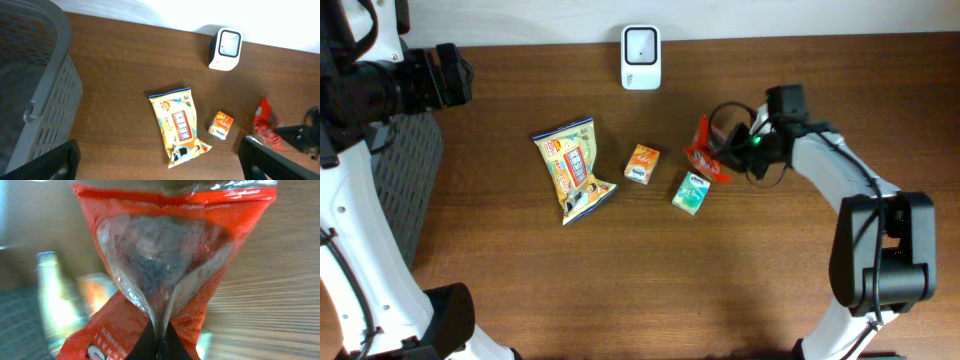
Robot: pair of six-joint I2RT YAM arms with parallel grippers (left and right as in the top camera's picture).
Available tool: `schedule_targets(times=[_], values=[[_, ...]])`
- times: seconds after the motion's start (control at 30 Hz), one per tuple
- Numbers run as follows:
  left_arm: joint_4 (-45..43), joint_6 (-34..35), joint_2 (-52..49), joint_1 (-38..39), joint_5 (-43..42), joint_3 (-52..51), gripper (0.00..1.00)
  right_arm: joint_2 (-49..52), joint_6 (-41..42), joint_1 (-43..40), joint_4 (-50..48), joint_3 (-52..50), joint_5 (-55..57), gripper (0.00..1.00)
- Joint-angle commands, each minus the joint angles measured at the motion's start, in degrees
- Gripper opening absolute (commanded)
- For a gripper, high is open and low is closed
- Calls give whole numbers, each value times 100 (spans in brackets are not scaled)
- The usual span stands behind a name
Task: Scan the item barcode
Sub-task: 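Lift the red bag and hold it over the white scanner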
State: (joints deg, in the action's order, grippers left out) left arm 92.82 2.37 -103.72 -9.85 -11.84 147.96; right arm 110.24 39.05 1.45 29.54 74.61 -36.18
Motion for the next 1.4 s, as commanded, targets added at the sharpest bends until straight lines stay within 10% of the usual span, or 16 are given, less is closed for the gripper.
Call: schedule_targets(times=[0.0, 0.17, 0.6, 0.87, 0.9, 0.93, 1.13, 1.3, 1.37], values=[[-9, -70, 24, -35, -42, 22, 99, 4, 505, -323, -201, 229, -2339, 4], [-9, -70, 24, -35, -42, 22, 99, 7, 1099, -304, -236, 229, -4238, 4], [-11, -70, 24, -35, -42, 22, 99, 7, 1071, 264, -535, 229, -4085, 4], [-11, -70, 24, -35, -42, 22, 99, 7, 179, 256, 286, 227, 3126, 4], [-11, -70, 24, -35, -42, 22, 99, 7, 31, 256, 284, 227, 3394, 25], [-9, -70, 24, -35, -42, 22, 99, 7, 15, 256, 326, 227, 3438, 68], [-9, -70, 24, -35, -42, 22, 99, 11, -492, 415, 415, 219, 2157, 93], [-9, -70, 24, -35, -42, 22, 99, 289, -874, 743, 345, 146, 2481, 88], [-11, -70, 24, -35, -42, 22, 99, 713, -859, 765, 190, 146, 2476, 50]])
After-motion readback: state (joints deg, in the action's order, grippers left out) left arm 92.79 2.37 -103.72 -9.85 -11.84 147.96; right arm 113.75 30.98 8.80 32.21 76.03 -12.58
